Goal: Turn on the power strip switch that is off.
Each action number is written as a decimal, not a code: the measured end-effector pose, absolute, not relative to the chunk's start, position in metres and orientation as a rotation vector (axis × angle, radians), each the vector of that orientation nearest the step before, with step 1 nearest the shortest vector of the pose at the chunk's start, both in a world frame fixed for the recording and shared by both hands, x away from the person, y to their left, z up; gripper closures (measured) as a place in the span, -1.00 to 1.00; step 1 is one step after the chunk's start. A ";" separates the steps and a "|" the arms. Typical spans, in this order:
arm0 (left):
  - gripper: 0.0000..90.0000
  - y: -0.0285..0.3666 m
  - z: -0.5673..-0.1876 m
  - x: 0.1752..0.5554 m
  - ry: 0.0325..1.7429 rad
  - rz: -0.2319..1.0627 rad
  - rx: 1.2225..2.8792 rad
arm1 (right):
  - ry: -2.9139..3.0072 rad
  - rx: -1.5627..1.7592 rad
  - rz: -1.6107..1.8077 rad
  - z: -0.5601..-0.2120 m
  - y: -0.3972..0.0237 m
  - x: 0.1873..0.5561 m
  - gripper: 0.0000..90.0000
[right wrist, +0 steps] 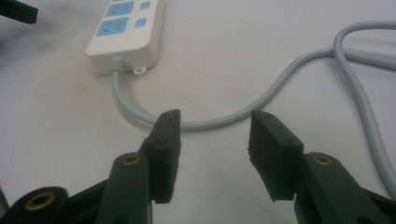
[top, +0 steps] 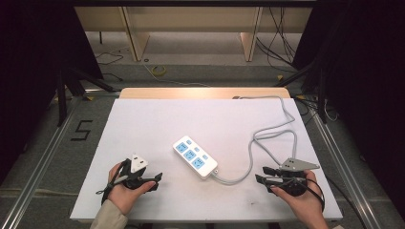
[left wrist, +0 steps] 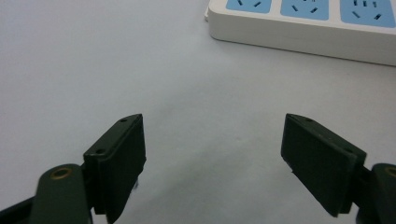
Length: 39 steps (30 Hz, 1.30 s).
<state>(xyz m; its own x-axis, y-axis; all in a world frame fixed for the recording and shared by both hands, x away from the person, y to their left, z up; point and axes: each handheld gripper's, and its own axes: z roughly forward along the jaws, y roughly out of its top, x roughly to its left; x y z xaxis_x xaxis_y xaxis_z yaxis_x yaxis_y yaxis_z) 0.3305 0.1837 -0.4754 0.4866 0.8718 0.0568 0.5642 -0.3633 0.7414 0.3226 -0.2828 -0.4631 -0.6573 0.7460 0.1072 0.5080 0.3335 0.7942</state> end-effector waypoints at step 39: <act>-0.47 0.182 -0.477 0.330 1.178 0.603 2.070 | 2.432 1.065 0.985 -0.453 -0.271 0.325 1.00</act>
<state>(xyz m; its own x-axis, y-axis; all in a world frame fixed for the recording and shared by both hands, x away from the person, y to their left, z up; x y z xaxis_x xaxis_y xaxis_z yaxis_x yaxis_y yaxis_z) 0.3302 0.1821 -0.4768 0.4853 0.8720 0.0640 0.5617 -0.3670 0.7415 0.3247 -0.2709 -0.4526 -0.6763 0.7366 -0.0068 0.5244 0.4879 0.6978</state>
